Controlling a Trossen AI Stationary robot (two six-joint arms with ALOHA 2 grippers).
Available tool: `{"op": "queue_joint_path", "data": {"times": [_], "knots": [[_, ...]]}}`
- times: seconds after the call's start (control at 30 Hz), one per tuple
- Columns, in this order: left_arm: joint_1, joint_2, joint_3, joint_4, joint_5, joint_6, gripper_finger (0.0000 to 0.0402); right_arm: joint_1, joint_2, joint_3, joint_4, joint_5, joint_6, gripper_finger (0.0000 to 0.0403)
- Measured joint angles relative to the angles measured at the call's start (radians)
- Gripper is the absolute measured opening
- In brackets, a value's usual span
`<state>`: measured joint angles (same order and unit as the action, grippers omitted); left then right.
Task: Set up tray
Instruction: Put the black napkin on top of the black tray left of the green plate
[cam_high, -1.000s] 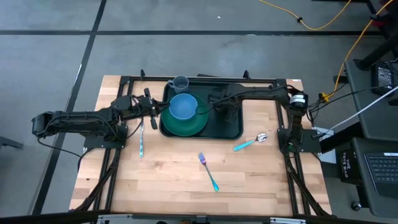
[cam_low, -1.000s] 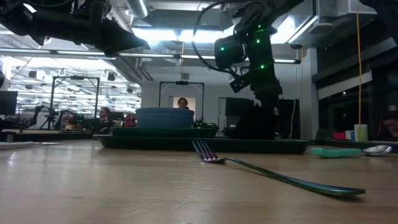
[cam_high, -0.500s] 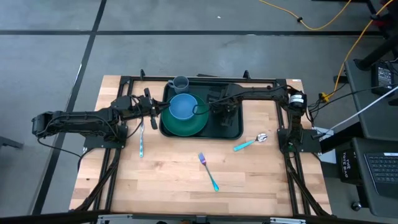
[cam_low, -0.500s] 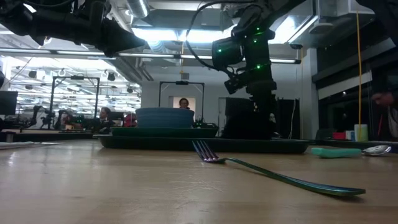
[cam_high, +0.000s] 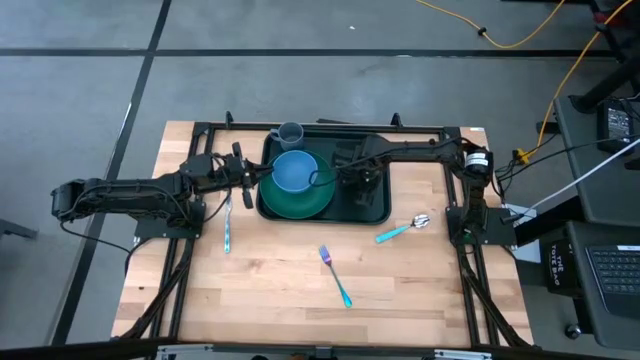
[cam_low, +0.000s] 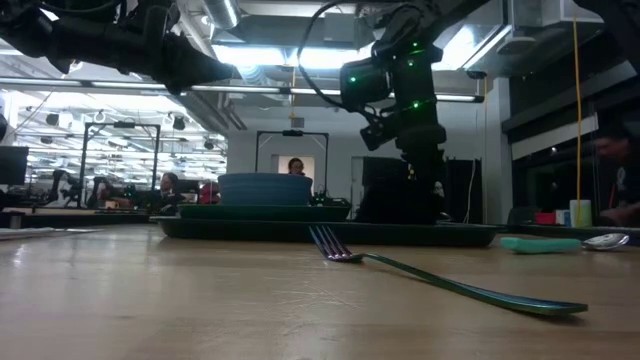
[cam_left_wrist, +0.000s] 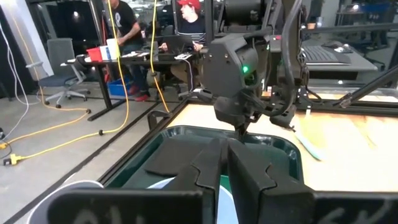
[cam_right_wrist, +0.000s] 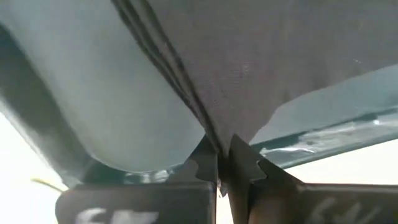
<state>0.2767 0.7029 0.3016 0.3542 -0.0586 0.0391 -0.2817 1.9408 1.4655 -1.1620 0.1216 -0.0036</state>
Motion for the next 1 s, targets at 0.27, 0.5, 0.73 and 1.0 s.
{"op": "queue_joint_path", "data": {"times": [0.27, 0.5, 0.73, 1.0], "knots": [[0.0, 0.0, 0.0, 0.0, 0.0, 0.0, 0.0024, 0.011, 0.0, 0.0, 0.004, -0.019, 0.003, 0.0012], [0.0, 0.0, 0.0, 0.0, 0.0, -0.001, 0.002, 0.01, 0.0, 0.0, 0.004, -0.019, 0.003, 0.0057], [0.0, 0.0, 0.0, 0.0, 0.0, 0.0, 0.002, 0.01, 0.0, 0.0, 0.004, -0.019, 0.003, 0.0107], [0.0, 0.0, 0.0, 0.0, 0.0, 0.0, 0.002, 0.01, 0.0, 0.0, 0.004, -0.038, -0.001, 0.0122]]}}
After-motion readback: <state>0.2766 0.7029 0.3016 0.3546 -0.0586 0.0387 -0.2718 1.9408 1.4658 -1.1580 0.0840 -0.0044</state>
